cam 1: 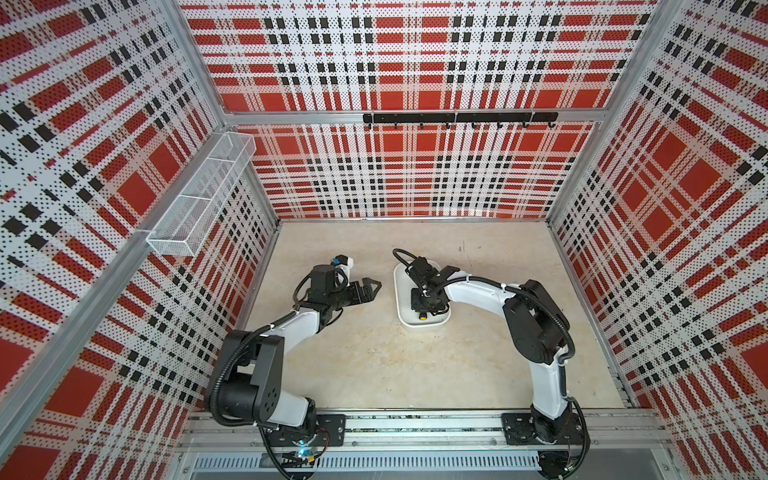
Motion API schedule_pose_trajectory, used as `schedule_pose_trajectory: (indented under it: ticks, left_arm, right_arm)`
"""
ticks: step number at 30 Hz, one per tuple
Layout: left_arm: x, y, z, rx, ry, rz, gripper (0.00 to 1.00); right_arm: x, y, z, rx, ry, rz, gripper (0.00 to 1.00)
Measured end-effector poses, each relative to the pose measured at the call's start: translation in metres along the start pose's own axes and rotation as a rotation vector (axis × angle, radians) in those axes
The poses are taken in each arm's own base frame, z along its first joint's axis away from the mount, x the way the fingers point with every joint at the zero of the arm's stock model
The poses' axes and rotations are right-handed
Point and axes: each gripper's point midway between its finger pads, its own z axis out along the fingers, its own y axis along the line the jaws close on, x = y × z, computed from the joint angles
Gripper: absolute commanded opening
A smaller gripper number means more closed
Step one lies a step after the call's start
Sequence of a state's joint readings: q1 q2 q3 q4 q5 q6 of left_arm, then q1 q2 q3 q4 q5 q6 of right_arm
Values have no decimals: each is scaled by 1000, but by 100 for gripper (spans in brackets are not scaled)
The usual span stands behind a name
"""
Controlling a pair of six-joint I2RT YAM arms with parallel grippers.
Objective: Put the screwdriver in the bin
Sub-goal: 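Lower the held screwdriver into the white tray with the right gripper, then open the right gripper and raise it off the screwdriver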
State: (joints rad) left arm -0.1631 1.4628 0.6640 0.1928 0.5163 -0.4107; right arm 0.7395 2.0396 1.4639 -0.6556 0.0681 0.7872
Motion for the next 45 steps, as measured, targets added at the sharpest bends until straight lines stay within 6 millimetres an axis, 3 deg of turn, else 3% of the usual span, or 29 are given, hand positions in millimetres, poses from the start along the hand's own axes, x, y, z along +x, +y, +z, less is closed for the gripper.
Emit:
schedule_pose_trajectory:
  ticks: [10,14,29,36,40,45]
  left_arm:
    - [-1,-1,-1,1,-2,2,98]
    - [-1,-1,-1,1,-3,2,98]
    - [-1,-2,-2,2,-4,3,98]
    - [-1,-2,-2,0,-2,10,98]
    - [-1,-2,-2,0,-2,12,98]
    - [0,1,-3,-16,-2,13,98]
  right_arm:
    - [2,-1,5,5,9,0,0]
    - [2,-1,5,5,9,1,14]
    - [1,-1,4,10,8,-3,45]
    - [-7,1,-3,18,-19,-13,50]
    - [-15,1,-19,31,-41,-25,51]
    - [-35,1,-65,29,-138,-67,50]
